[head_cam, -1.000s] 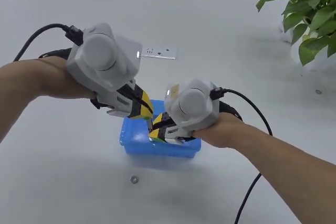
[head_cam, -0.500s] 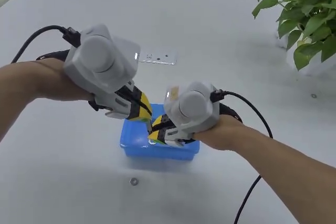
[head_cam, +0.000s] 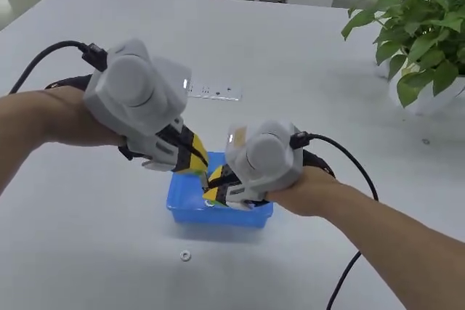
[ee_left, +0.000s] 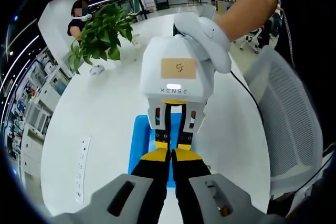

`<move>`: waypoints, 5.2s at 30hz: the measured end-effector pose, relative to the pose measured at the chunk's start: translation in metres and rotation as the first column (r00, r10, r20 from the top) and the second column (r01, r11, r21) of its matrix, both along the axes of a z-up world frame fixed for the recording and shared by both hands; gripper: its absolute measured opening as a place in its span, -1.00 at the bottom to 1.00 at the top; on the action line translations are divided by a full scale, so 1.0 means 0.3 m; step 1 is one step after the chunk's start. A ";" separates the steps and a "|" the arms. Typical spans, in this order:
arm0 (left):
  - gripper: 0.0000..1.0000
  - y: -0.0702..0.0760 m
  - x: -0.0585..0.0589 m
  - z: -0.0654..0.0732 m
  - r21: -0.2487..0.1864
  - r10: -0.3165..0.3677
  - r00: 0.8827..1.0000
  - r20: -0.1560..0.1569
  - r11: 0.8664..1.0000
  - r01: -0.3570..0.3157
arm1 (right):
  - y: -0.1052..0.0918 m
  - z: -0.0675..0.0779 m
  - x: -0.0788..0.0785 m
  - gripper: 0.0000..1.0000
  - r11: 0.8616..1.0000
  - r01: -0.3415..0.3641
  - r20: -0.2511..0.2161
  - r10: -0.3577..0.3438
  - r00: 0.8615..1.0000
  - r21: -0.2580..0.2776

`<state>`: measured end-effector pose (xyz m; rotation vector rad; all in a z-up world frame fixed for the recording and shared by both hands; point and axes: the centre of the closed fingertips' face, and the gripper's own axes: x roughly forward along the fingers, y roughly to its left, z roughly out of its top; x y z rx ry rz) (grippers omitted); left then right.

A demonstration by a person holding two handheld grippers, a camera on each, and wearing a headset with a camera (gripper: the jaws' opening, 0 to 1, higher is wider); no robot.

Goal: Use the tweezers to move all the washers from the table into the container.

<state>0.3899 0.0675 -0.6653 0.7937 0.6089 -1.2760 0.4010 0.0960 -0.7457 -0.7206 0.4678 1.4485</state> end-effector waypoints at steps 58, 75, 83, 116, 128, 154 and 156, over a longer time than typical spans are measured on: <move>-0.89 0.053 -0.207 -0.110 0.010 0.040 0.995 -0.089 0.999 -0.039 | 0.052 -0.112 -0.225 -0.79 0.998 -0.066 -0.072 0.065 0.995 -0.016; -0.89 0.060 -0.221 -0.158 0.015 0.046 0.991 -0.128 0.999 -0.045 | 0.056 -0.155 -0.257 -0.77 0.997 -0.074 -0.120 0.071 0.990 -0.016; -0.89 0.055 -0.229 -0.168 0.011 0.048 0.989 -0.140 0.999 -0.046 | 0.058 -0.168 -0.266 -0.77 0.997 -0.071 -0.138 0.069 0.988 -0.010; -0.89 0.060 -0.224 -0.149 -0.003 0.060 0.989 -0.136 0.998 -0.061 | 0.059 -0.154 -0.270 -0.84 0.998 -0.059 -0.160 0.057 0.986 -0.009; -0.89 0.058 -0.231 -0.102 -0.014 0.061 0.991 -0.116 0.998 -0.063 | 0.059 -0.108 -0.268 -0.83 0.998 -0.060 -0.136 0.059 0.989 -0.007; -0.89 0.048 -0.213 0.001 -0.019 0.048 0.998 -0.049 0.999 -0.049 | 0.048 -0.003 -0.227 -0.83 0.999 -0.054 -0.067 0.053 0.996 -0.010; -0.89 0.048 -0.206 0.009 -0.020 0.050 0.998 -0.042 0.999 -0.051 | 0.047 0.005 -0.220 -0.83 0.998 -0.056 -0.059 0.055 0.997 -0.012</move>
